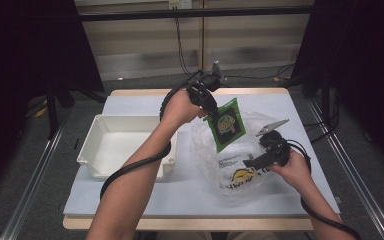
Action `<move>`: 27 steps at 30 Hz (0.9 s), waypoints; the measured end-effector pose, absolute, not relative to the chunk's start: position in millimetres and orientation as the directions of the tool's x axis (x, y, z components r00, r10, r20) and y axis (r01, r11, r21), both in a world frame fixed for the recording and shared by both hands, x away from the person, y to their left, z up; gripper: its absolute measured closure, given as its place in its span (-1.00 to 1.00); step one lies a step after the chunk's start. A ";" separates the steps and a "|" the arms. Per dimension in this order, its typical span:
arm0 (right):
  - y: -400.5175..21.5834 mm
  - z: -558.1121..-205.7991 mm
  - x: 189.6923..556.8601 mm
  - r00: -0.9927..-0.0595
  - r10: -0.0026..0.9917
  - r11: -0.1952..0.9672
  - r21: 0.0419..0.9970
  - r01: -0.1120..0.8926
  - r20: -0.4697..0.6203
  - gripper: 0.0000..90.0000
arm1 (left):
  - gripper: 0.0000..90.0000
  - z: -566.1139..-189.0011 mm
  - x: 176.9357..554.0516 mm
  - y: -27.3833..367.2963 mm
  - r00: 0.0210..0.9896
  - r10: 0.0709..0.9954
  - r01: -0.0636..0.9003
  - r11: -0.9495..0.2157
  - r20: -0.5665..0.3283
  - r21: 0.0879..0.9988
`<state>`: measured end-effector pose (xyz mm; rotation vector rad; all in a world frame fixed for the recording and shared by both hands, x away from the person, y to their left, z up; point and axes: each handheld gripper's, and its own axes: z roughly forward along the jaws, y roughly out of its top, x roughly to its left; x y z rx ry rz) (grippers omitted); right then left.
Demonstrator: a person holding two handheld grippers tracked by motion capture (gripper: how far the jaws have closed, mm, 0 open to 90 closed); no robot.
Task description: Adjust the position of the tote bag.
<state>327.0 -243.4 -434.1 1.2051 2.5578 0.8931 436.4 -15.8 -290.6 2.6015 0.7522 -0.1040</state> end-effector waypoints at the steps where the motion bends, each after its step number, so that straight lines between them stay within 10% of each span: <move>1: -244.2 -434.5 327.2 -0.663 0.743 0.494 0.591 0.638 0.094 -0.94 | 0.72 -289.2 437.4 -15.1 0.859 0.479 0.509 -0.771 -0.179 0.381; 27: -242.0 -432.8 325.6 -0.663 0.743 0.501 0.584 0.639 0.089 -0.93 | 0.71 -261.0 437.7 -3.6 0.855 0.494 0.512 -0.760 -0.154 0.401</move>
